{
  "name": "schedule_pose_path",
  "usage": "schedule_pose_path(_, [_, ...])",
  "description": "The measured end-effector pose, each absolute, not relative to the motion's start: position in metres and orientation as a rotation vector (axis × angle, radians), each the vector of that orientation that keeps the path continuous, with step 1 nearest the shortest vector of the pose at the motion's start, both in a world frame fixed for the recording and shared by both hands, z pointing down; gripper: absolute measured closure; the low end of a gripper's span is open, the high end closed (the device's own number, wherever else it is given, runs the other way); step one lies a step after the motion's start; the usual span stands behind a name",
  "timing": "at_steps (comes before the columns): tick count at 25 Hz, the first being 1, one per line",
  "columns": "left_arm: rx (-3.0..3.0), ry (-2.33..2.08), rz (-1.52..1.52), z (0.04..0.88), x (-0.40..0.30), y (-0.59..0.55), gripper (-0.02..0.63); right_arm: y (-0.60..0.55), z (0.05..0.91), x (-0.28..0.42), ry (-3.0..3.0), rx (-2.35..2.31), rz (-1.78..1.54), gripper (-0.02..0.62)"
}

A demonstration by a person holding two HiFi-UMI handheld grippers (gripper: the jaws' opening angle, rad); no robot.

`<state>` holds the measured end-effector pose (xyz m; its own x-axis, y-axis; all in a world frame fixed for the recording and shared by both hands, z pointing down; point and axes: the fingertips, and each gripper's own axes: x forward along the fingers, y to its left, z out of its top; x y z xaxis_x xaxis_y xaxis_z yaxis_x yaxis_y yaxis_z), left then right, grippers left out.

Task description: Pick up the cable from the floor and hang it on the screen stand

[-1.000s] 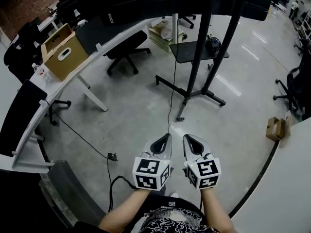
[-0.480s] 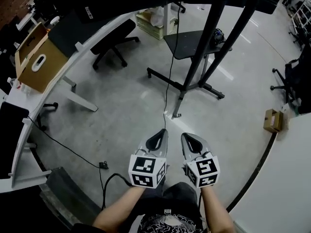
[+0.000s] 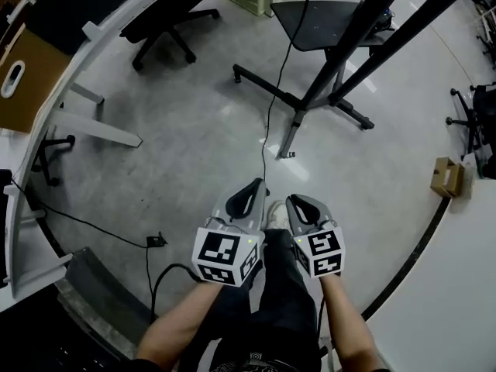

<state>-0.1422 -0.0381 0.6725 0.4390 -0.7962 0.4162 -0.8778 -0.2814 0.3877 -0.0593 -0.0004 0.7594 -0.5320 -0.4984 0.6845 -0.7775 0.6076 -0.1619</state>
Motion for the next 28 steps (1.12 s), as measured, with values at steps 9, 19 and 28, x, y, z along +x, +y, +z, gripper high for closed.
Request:
schedule_pose_path(9, [2.094, -1.452, 0.179, 0.806, -0.148, -0.07, 0.607, -0.015, 0.948, -0.049, -2.142, 0.897, 0.7, 0.561])
schedule_pose_path(19, [2.085, -1.509, 0.224, 0.978, -0.157, -0.101, 0.607, -0.012, 1.173, -0.053, -2.065, 0.779, 0.803, 0.535])
schedule_pose_path(28, [2.106, -1.516, 0.226, 1.074, -0.159, -0.125, 0.607, 0.018, 1.326, -0.057, -1.929, 0.615, 0.833, 0.499])
